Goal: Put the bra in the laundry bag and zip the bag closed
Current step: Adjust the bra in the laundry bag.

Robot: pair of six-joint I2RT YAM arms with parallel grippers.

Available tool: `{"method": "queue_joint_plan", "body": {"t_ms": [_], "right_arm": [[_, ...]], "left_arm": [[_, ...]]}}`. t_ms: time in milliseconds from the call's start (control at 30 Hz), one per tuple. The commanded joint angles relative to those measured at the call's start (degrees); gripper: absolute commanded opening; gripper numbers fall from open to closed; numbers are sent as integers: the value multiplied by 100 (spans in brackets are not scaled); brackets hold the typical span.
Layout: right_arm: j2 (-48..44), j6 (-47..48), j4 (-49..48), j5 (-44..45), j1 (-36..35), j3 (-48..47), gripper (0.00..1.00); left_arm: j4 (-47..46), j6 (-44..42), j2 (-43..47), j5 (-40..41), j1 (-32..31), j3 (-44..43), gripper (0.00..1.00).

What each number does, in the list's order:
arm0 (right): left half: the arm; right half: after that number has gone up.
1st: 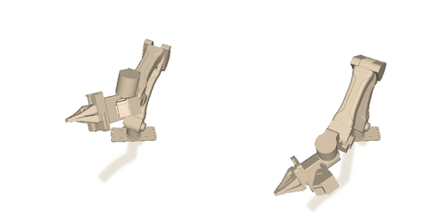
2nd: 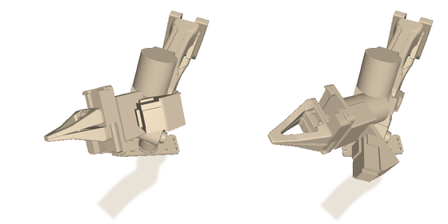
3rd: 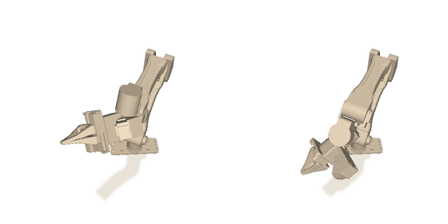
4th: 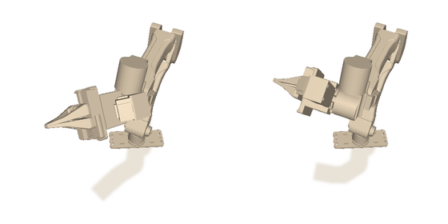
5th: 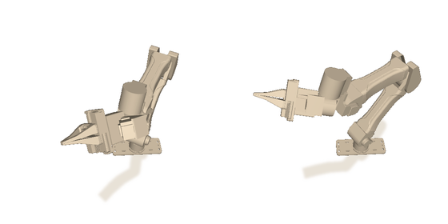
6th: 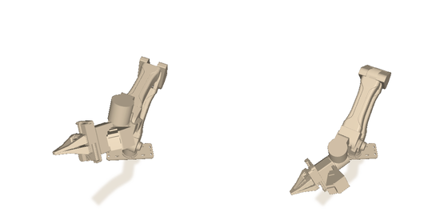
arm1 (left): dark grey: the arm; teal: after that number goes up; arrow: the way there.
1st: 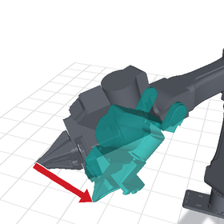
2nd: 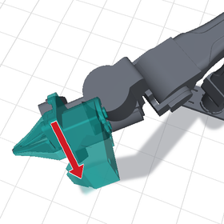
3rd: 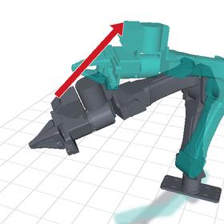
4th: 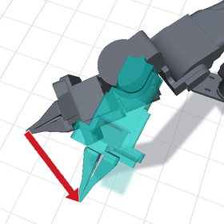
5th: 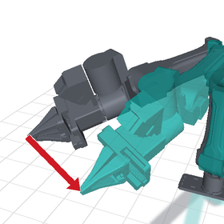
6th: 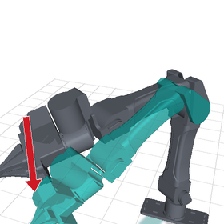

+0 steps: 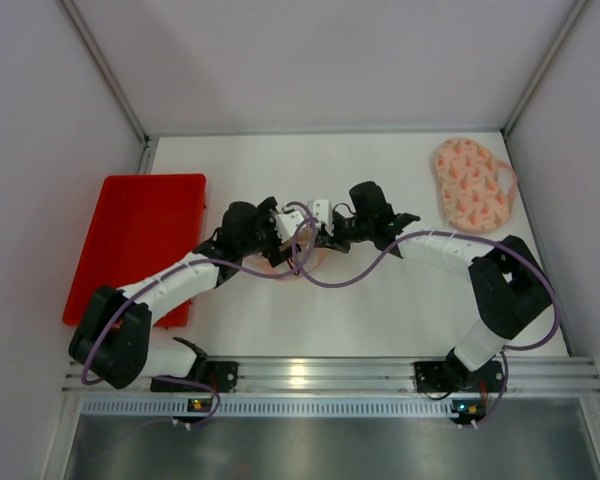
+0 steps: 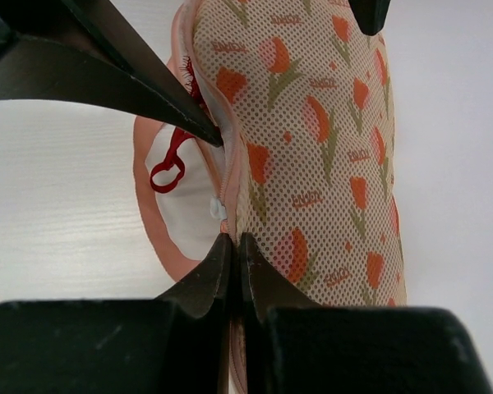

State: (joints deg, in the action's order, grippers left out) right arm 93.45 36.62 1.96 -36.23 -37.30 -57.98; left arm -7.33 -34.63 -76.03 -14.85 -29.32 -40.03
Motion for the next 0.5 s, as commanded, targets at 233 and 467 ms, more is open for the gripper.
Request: {"method": "queue_joint_plan", "body": {"t_ms": [233, 467], "right_arm": [[-354, 135, -134, -420, -49, 14, 0], [-345, -120, -117, -499, -49, -56, 0]], "left_arm": [[-269, 193, -272, 388, 5, -101, 98], [-269, 536, -334, 299, -100, -242, 98]]}}
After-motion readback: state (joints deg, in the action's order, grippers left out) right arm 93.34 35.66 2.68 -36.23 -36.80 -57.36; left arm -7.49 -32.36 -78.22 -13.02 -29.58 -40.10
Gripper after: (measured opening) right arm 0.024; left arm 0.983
